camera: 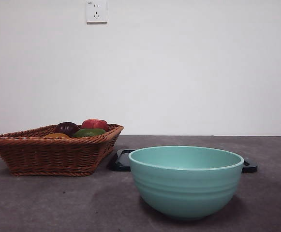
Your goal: Pick up the wifruite, put it on the bowl, pick up the plate, put it on desk
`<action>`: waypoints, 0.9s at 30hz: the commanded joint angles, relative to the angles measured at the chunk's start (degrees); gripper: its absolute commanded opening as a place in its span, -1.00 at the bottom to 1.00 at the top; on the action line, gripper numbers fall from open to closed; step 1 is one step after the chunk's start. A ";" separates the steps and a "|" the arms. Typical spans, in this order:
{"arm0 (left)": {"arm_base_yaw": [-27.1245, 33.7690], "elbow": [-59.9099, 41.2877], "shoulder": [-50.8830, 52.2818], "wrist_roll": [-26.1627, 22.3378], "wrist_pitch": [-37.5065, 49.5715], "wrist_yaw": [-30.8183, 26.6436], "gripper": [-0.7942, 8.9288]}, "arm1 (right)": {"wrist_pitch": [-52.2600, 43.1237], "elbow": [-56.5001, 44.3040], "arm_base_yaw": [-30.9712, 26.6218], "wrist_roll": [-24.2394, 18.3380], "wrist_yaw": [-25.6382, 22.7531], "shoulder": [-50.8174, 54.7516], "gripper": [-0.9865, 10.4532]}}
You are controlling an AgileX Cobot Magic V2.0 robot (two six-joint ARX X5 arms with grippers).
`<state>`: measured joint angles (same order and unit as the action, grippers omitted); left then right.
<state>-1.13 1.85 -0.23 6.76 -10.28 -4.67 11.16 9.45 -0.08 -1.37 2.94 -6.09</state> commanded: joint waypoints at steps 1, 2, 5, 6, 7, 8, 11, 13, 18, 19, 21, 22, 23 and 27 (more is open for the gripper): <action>0.09 -1.18 0.04 -0.07 -0.42 -0.28 -0.82 | -3.85 -2.95 -0.13 -0.39 -0.15 2.38 -0.80; 0.09 -1.18 0.04 -0.07 -0.42 -0.28 -0.82 | -5.09 -4.07 -0.13 -0.39 -0.42 3.08 -0.80; 0.09 -1.18 0.04 -0.07 -0.42 -0.28 -0.82 | -7.02 -7.10 -0.13 -0.31 -1.97 5.14 -0.80; 0.09 -1.18 0.04 -0.07 -0.42 -0.28 -0.82 | -7.37 -7.82 -0.13 -0.11 -1.97 5.60 -0.80; 0.09 -1.18 0.04 -0.07 -0.42 -0.28 -0.82 | -7.72 -8.55 -0.11 0.15 -1.97 5.90 -0.80; 0.09 -1.18 0.04 -0.07 -0.39 -0.28 -0.82 | -6.97 -8.85 -0.13 0.50 -2.10 5.86 -0.80; 0.09 -1.18 0.04 -0.07 -0.42 -0.28 -0.82 | -5.77 -8.85 -0.13 0.72 -4.59 5.86 -0.80; 0.09 -1.18 0.04 -0.07 -0.42 -0.28 -0.82 | -5.11 -8.85 -0.13 0.72 -5.77 5.86 -0.80; 0.09 -1.18 0.04 -0.07 -0.42 -0.28 -0.82 | -1.60 -8.85 -0.11 0.94 -7.34 5.86 -0.80; 0.09 -1.18 0.04 -0.07 -0.42 -0.26 -0.82 | -1.11 -8.85 -0.11 0.94 -7.34 5.86 -0.80; 0.09 -1.18 0.04 -0.07 -0.42 -0.26 -0.82 | -1.18 -8.85 -0.11 0.94 -7.23 5.86 -0.80; 0.09 -1.18 0.04 -0.07 -0.42 -0.28 -0.82 | -1.22 -8.85 -0.11 0.96 -7.23 5.86 -0.80; 0.09 -1.18 0.04 -0.07 -0.42 -0.26 -0.82 | -1.27 -8.85 -0.11 0.96 -7.23 5.86 -0.80; 0.09 -1.18 0.04 -0.07 -0.42 -0.26 -0.82 | -2.01 -8.85 -0.11 0.92 -7.39 5.86 -0.80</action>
<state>-1.13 1.85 -0.25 6.76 -10.26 -4.67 9.30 0.93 -0.08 -1.10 -4.19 -0.36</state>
